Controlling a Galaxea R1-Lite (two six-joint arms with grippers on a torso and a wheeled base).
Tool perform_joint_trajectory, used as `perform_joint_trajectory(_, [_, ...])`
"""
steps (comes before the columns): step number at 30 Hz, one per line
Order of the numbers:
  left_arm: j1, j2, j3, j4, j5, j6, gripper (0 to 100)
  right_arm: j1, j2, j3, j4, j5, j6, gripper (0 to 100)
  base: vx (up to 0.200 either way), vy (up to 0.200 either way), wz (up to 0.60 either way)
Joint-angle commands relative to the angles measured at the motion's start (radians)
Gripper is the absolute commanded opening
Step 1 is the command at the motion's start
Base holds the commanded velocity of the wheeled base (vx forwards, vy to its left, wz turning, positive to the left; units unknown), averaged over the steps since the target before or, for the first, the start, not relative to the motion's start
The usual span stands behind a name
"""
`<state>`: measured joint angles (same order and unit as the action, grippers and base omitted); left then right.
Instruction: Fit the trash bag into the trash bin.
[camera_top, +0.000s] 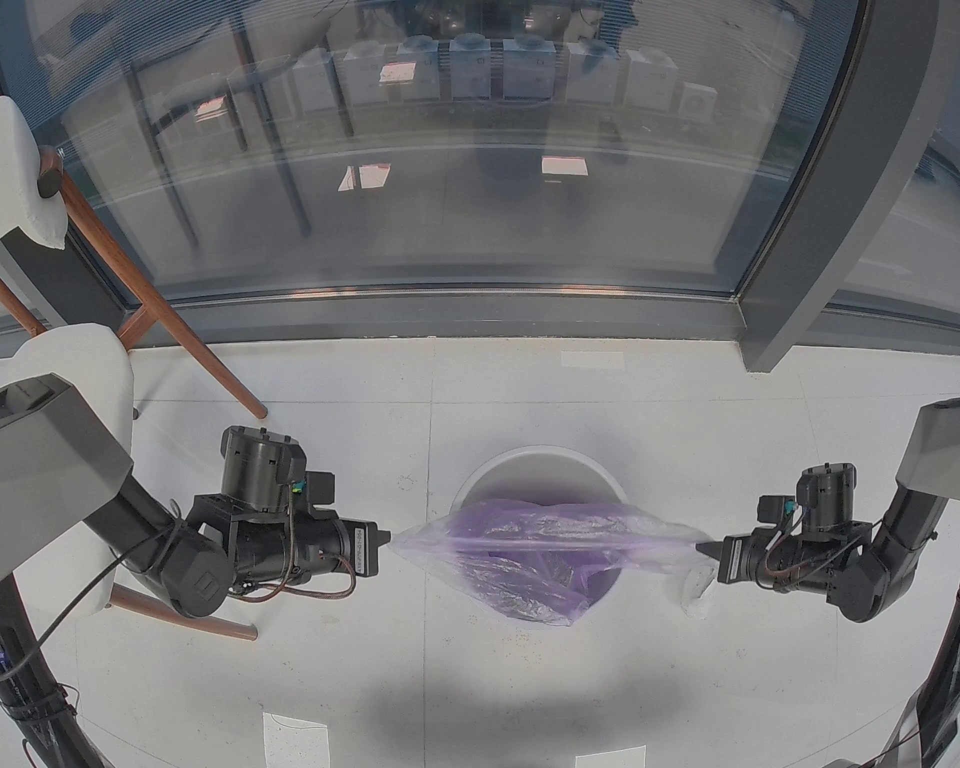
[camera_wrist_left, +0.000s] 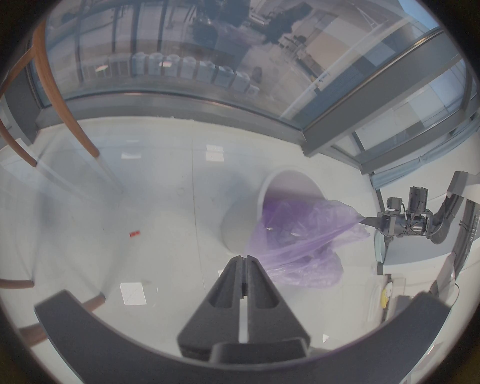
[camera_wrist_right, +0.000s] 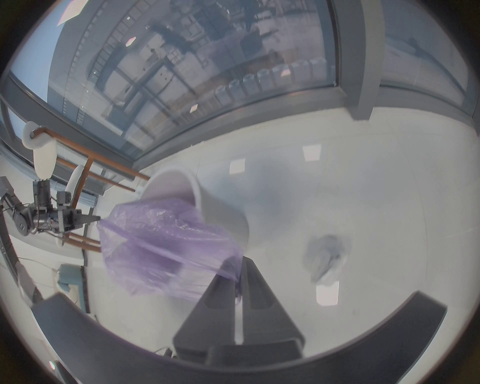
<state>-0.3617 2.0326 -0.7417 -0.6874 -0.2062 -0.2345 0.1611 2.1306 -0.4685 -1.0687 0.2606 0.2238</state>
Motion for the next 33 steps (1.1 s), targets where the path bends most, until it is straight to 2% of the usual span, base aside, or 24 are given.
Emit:
perform_joint_trajectory(1, [0.01, 0.074, -0.077, -0.029, 0.011, -0.002, 0, -0.025, 0.074, -0.117, -0.045, -0.015, 0.006, 0, 0.0, 0.0, 0.0])
perform_joint_trajectory(6, [0.017, 0.078, -0.116, -0.038, 0.021, -0.003, 0, -0.025, 0.068, -0.165, -0.059, -0.008, 0.014, 0, 0.0, 0.0, 0.0])
perform_joint_trajectory(12, [0.023, 0.057, -0.128, -0.037, 0.019, -0.065, 0, -0.018, 0.052, -0.156, -0.114, -0.008, 0.045, 0, 0.0, 0.0, 0.0])
perform_joint_trajectory(13, [0.021, 0.028, -0.117, -0.035, 0.016, -0.071, 0, -0.015, 0.032, -0.15, -0.116, -0.008, 0.058, 100, 0.0, 0.0, 0.0])
perform_joint_trajectory(14, [0.021, 0.028, -0.117, -0.035, 0.016, -0.071, 0, -0.015, 0.032, -0.15, -0.116, -0.008, 0.058, 100, 0.0, 0.0, 0.0])
perform_joint_trajectory(17, [0.018, -0.031, -0.062, -0.037, 0.008, -0.082, 0, 0.008, -0.044, -0.134, -0.117, -0.011, 0.183, 100, 0.0, 0.0, 0.0])
perform_joint_trajectory(18, [0.006, -0.095, -0.013, -0.03, -0.03, -0.085, 0, 0.015, -0.064, -0.128, -0.114, -0.014, 0.219, 100, 0.0, 0.0, 0.0])
perform_joint_trajectory(19, [0.004, -0.101, -0.008, -0.03, -0.035, -0.085, 0, 0.018, -0.071, -0.127, -0.114, -0.015, 0.23, 100, 0.0, 0.0, 0.0])
perform_joint_trajectory(20, [-0.02, -0.167, 0.045, -0.024, -0.088, -0.094, 0, 0.028, -0.104, -0.108, -0.1, -0.018, 0.281, 100, 0.0, 0.0, 0.0])
perform_joint_trajectory(23, [-0.062, -0.224, 0.136, -0.023, -0.128, -0.124, 0, 0.04, -0.146, -0.041, -0.082, -0.017, 0.293, 100, 0.0, 0.0, 0.0])
perform_joint_trajectory(26, [-0.103, -0.242, 0.176, -0.024, -0.128, -0.16, 0, 0.043, -0.179, 0.019, -0.065, -0.017, 0.298, 100, 0.0, 0.0, 0.0])
perform_joint_trajectory(31, [-0.206, -0.253, 0.191, -0.026, -0.119, -0.384, 0, 0.109, -0.201, 0.14, -0.074, -0.015, 0.351, 100, 0.0, 0.0, 0.0])
perform_joint_trajectory(32, [-0.207, -0.253, 0.191, -0.026, -0.117, -0.391, 0, 0.115, -0.199, 0.143, -0.074, -0.015, 0.358, 100, 0.0, 0.0, 0.0])
perform_joint_trajectory(33, [-0.238, -0.247, 0.18, -0.027, -0.108, -0.483, 0, 0.16, -0.198, 0.151, -0.076, -0.021, 0.397, 100, 0.0, 0.0, 0.0])
